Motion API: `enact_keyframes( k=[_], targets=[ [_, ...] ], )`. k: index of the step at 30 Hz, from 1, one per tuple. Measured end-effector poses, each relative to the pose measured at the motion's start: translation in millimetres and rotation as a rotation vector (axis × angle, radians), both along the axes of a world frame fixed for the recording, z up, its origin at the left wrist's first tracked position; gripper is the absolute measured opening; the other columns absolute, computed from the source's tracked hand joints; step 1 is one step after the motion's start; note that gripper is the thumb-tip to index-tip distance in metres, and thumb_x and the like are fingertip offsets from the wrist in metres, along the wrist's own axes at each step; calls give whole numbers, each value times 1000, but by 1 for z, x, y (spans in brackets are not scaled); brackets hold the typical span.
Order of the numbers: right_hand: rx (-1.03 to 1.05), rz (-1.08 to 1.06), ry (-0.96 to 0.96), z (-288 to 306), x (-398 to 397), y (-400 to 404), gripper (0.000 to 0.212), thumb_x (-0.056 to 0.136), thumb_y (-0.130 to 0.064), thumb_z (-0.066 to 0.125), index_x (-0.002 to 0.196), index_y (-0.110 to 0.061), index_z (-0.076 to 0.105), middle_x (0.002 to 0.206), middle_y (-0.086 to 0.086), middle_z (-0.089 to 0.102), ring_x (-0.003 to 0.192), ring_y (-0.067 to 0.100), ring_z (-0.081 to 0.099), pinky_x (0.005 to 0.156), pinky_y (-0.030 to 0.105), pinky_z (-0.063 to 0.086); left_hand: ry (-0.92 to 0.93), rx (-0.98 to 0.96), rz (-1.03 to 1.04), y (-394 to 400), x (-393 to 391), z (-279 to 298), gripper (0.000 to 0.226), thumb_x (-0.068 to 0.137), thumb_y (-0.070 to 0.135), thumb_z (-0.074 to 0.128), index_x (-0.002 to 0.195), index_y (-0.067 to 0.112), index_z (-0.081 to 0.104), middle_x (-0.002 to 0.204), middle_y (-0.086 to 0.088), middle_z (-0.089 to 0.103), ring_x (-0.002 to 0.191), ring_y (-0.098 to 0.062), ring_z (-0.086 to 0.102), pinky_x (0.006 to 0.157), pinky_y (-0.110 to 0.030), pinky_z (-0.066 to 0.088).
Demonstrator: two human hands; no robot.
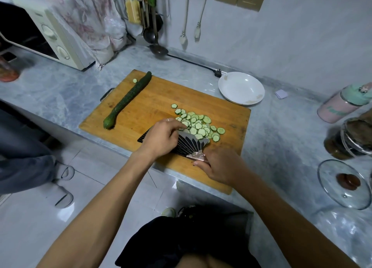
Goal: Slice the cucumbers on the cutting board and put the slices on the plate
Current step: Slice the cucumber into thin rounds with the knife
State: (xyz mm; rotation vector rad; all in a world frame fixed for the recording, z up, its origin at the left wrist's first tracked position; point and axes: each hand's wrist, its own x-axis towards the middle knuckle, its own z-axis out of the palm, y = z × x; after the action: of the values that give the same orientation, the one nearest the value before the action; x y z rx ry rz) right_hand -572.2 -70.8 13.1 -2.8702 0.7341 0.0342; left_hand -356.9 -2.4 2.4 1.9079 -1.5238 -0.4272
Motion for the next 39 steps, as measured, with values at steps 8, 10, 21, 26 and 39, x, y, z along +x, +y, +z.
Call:
enact_keyframes(
  k=[8,10,21,26,39],
  targets=[
    [-40,29,60,4,9,17,50,99,-57,40,103,-10,57,94,11,67,84,30,64,67,35,45,-125,418,-199,-22,-11,-13,46,88,12,46,131,22,60,134,-6,60,121,-29,55,96,-41,49],
    [-23,9,70,2,7,22,50,99,-57,39,103,-10,57,95,10,67,85,29,64,68,35,45,-114,371,-132,-21,-5,-15,47,88,16,46,133,20,58,137,-7,57,124,-31,53,98,-43,48],
    [3,-62,172,19,12,34,50,100,-57,37,110,-11,55,103,9,68,91,29,65,72,35,48,-204,391,-290,-22,-9,-3,43,80,2,49,116,20,65,126,-6,63,117,-32,56,91,-43,51],
    [21,-122,135,22,9,28,49,99,-57,40,105,-12,56,99,8,65,88,28,64,75,37,51,-109,222,-199,-14,-3,4,55,81,-6,46,126,18,65,136,-5,60,127,-26,51,107,-39,43],
    [537,-482,-351,5,-15,43,49,99,-52,43,58,-26,52,54,-3,52,49,8,50,54,31,44,191,148,376,64,30,-40,26,88,10,63,111,18,73,113,-5,69,103,-20,62,91,-21,45]
  ],
)
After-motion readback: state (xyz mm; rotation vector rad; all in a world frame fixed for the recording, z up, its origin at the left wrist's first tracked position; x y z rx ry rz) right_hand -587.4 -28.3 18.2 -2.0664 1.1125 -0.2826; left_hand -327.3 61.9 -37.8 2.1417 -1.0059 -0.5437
